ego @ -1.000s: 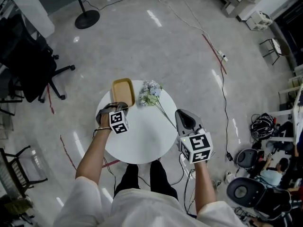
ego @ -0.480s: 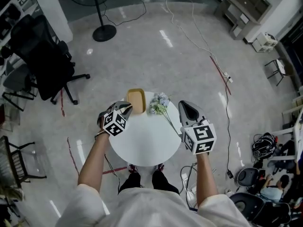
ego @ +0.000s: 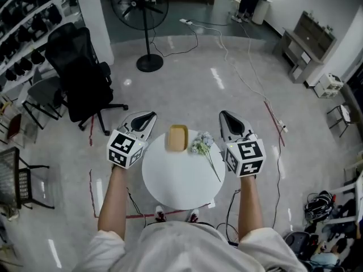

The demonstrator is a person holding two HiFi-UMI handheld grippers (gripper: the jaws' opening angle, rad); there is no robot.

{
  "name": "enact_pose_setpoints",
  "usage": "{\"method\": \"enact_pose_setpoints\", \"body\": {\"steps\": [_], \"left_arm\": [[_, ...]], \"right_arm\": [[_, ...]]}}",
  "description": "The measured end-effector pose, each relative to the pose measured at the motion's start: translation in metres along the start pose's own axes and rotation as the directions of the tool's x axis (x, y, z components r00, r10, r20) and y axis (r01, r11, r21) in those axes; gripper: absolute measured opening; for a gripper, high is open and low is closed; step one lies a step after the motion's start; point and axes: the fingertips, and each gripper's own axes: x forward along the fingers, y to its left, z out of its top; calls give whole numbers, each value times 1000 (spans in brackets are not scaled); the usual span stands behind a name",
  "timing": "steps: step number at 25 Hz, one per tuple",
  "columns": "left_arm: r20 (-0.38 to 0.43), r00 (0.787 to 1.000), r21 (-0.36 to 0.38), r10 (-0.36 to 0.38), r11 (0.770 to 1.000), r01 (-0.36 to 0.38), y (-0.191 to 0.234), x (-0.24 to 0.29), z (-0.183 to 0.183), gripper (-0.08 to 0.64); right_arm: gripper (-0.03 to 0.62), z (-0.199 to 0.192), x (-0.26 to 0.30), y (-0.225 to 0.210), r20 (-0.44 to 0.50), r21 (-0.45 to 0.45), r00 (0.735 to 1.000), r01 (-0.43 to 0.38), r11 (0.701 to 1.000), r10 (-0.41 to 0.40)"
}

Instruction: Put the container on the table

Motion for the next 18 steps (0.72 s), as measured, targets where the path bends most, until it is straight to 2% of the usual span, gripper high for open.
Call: {"method": "enact_pose_setpoints", "body": {"steps": [2, 6, 11, 18], "left_arm": [[55, 998, -19, 11, 1000, -10, 2, -18, 27, 28], [112, 992, 32, 57, 998, -61, 3, -47, 68, 28], [134, 984, 107, 116, 986, -131, 0, -68, 98, 28], [151, 978, 189, 143, 967, -171, -16, -83, 122, 28]], "right_arm": [[14, 17, -4, 3, 19, -24, 1000, -12, 1000, 13], [14, 44, -14, 13, 46, -71, 998, -41, 997, 44], [14, 69, -27, 22, 89, -119, 994, -57, 991, 68], [14, 84, -43, 28, 111, -174, 990, -68, 982, 88]]}}
